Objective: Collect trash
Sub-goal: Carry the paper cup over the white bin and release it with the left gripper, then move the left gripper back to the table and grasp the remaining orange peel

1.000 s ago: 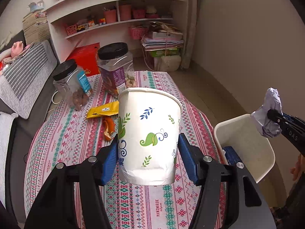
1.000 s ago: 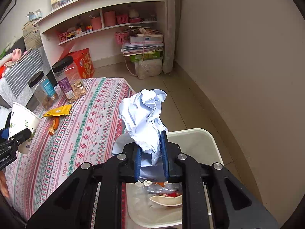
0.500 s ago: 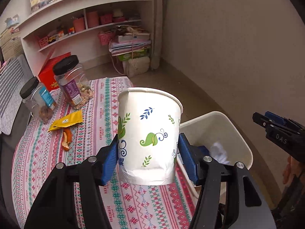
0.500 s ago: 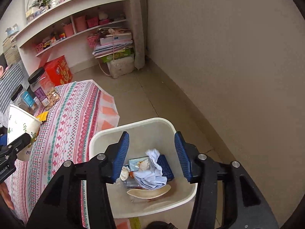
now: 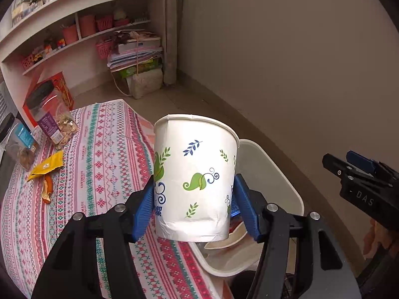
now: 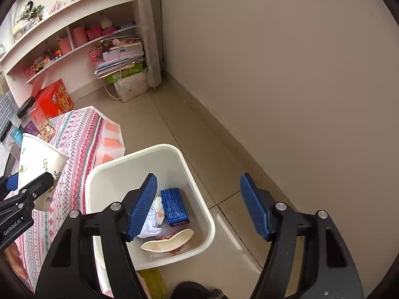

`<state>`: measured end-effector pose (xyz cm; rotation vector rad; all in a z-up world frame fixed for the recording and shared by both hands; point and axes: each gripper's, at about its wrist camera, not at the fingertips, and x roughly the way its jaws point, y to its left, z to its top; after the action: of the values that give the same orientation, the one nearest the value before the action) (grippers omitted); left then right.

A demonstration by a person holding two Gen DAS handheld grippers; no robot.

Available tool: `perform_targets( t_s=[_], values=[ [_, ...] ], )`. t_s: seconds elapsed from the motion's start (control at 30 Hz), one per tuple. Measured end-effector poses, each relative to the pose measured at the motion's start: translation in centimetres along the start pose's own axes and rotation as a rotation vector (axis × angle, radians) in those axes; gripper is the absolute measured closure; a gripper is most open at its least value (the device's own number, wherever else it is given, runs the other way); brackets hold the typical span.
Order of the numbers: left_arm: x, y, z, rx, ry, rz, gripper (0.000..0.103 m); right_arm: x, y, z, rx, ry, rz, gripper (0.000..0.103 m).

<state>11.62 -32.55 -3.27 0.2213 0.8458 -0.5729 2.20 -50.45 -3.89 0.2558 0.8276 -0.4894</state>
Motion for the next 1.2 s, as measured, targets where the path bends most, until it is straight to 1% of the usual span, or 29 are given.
perform_targets(
  t_s=[0.23, 0.43, 0.47, 0.5, 0.53, 0.57, 0.67, 0.77, 0.9, 1.2],
  values=[
    [1.2, -2.8, 0.4, 0.015, 0.024, -0.037, 0.04, 0.3, -2.1, -1.1, 0.047, 0.017, -0.043, 0.031],
    [1.6, -4.5, 0.9, 0.023, 0.017, -0.07, 0.036, 0.4, -3.5, -2.0, 0.109, 0.008, -0.072, 0.025],
    [1.6, -4.7, 1.0, 0.021, 0.016, -0.075, 0.034, 0.4, -3.7, -2.1, 0.122, 0.002, -0.079, 0.023],
    [1.7, -4.8, 1.1, 0.017, 0.017, -0.08, 0.028, 0.4, -3.8, -2.2, 0.132, -0.003, -0.085, 0.02],
    [1.7, -4.8, 1.2, 0.012, 0.016, -0.082, 0.024, 0.3, -3.9, -2.3, 0.142, -0.008, -0.091, 0.019],
    [1.6, -4.9, 1.3, 0.005, 0.01, -0.079, 0.02, 0.3, -3.9, -2.4, 0.15, -0.013, -0.096, 0.016],
    [1.4, -4.7, 1.3, 0.008, 0.0, -0.067, 0.019, 0.2, -3.9, -2.4, 0.165, -0.025, -0.1, 0.012],
    [0.9, -4.3, 1.0, 0.025, -0.018, -0.038, 0.019, 0.1, -3.4, -2.1, 0.177, -0.039, -0.091, 0.009],
    [0.3, -2.9, 0.7, 0.013, -0.036, -0.006, 0.019, -0.2, -2.3, -2.0, 0.179, -0.064, -0.091, 0.007],
    [-1.1, 0.9, -0.5, -0.012, -0.059, 0.053, 0.019, -0.2, 1.1, -1.5, 0.138, -0.072, -0.055, 0.007]
  ],
)
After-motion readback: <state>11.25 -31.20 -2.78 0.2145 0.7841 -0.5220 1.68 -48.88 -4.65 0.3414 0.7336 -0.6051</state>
